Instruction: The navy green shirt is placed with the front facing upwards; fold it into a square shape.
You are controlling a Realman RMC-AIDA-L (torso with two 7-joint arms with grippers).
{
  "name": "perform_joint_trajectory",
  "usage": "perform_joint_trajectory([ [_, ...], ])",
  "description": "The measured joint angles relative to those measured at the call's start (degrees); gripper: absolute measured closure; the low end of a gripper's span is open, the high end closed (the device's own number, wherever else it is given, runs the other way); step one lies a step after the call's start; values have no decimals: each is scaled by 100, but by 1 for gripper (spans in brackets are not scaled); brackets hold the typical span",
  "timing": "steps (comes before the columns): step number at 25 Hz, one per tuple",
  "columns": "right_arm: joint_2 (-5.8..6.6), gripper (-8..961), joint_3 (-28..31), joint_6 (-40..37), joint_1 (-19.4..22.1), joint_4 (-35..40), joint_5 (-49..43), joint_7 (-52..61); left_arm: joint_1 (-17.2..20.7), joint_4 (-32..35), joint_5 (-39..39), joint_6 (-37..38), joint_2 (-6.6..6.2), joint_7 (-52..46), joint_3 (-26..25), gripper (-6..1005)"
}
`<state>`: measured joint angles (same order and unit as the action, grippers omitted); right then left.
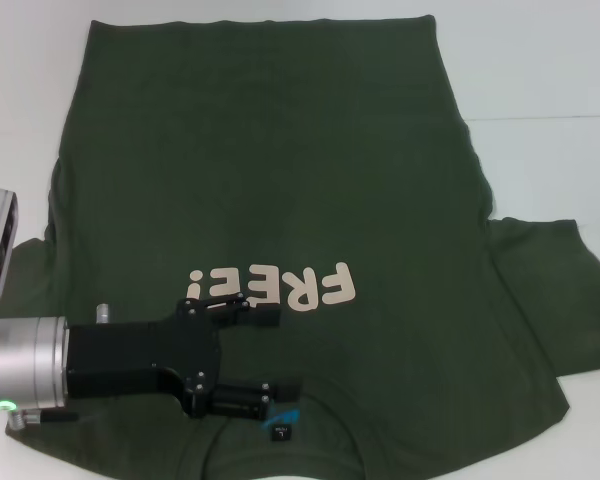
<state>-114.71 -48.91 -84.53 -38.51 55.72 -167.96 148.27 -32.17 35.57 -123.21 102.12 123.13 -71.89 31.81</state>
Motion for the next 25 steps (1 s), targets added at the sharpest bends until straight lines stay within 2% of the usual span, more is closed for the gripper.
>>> perform_joint_trajectory([
  [6,132,933,-209,259,199,14,-8,148,-7,2,0,0,0,0,0,75],
  [11,181,933,-233,611,295,73,-9,182,-39,-2,3,0,0,0,1,76],
  [16,157,933,-211,793,245,90,-9,126,-65,-11,39,1,7,0,0,76],
  [20,57,933,-196,770,63,237,3,72,-79,-14,50,1,9,-1,0,76],
  [25,39,933,-193,882,-41,313,-2,81,-88,-16,76,1,9,-5,0,76],
])
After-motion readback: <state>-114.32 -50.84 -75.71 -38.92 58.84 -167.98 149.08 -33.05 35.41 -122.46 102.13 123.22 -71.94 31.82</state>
